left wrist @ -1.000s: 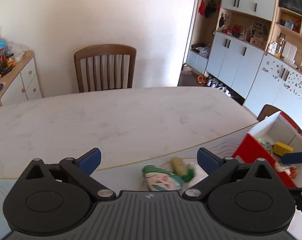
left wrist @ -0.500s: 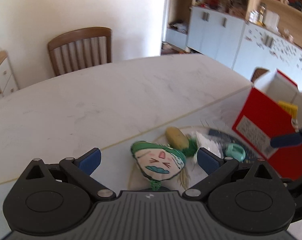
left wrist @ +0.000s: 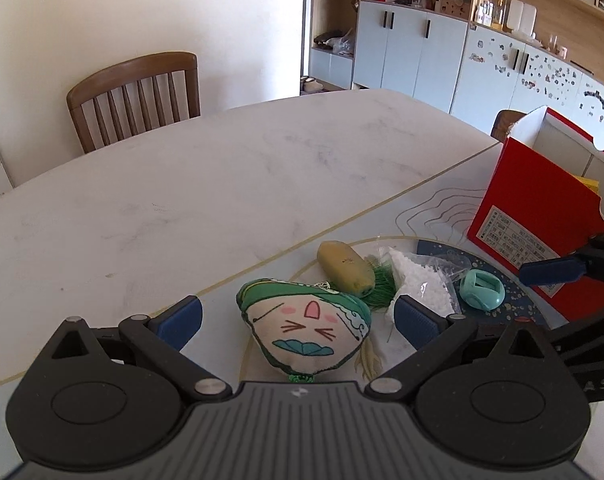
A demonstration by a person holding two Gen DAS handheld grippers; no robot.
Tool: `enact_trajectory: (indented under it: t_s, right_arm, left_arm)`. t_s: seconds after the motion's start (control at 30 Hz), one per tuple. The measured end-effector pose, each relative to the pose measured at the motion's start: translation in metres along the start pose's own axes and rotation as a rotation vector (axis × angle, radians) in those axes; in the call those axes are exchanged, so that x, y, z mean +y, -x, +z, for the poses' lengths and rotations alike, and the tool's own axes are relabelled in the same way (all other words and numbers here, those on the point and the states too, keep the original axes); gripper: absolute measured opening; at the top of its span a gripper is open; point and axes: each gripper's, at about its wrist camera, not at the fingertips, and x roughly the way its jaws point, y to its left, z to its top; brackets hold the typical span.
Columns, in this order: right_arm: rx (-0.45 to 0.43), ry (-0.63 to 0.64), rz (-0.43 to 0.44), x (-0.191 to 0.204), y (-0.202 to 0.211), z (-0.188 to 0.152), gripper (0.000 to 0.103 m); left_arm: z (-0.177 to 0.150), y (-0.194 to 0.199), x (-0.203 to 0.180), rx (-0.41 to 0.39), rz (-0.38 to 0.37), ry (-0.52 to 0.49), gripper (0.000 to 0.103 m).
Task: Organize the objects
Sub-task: 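Grasp the green-faced plush with left tool while right tool grasps teal sharpener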
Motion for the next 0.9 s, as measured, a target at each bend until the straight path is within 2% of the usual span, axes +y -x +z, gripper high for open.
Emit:
enact_trajectory:
  t_s: [0.2,0.33,0.5,0.57,0.73,0.9]
  right_arm:
    - [0.0,-0.018,-0.039,-0.001,-0.011,-0.004,0.063]
    - [0.001,-0.025,-0.044,-0.004,-0.018,-0.005,0.056]
    - [0.003,-0.033,-0.036,-0.005,-0.026,-0.003,0.053]
    - [-0.003,-0.035,-0.041,-0.006,-0.027,-0.002,0.051]
    - [-0.01,-0.043,-0.042,-0.007,-0.029,0.0,0.039]
    - [-0.017,-0.039,-0.041,-0.007,-0.026,-0.002,0.034]
  left_arm:
    - [-0.002,-0.004,0.0,-0.014,-0.004,0.012,0.102]
    - [-0.003,-0.006,-0.002,-0.014,-0.013,-0.001,0.095]
    - [-0.006,-0.009,-0.003,-0.011,-0.009,-0.006,0.086]
    - [-0.007,-0.011,-0.003,-0.001,-0.015,-0.006,0.076]
    - [-0.008,-0.012,-0.002,0.002,-0.01,-0.006,0.071]
    - [-0.008,-0.008,-0.002,0.0,-0.009,-0.007,0.067]
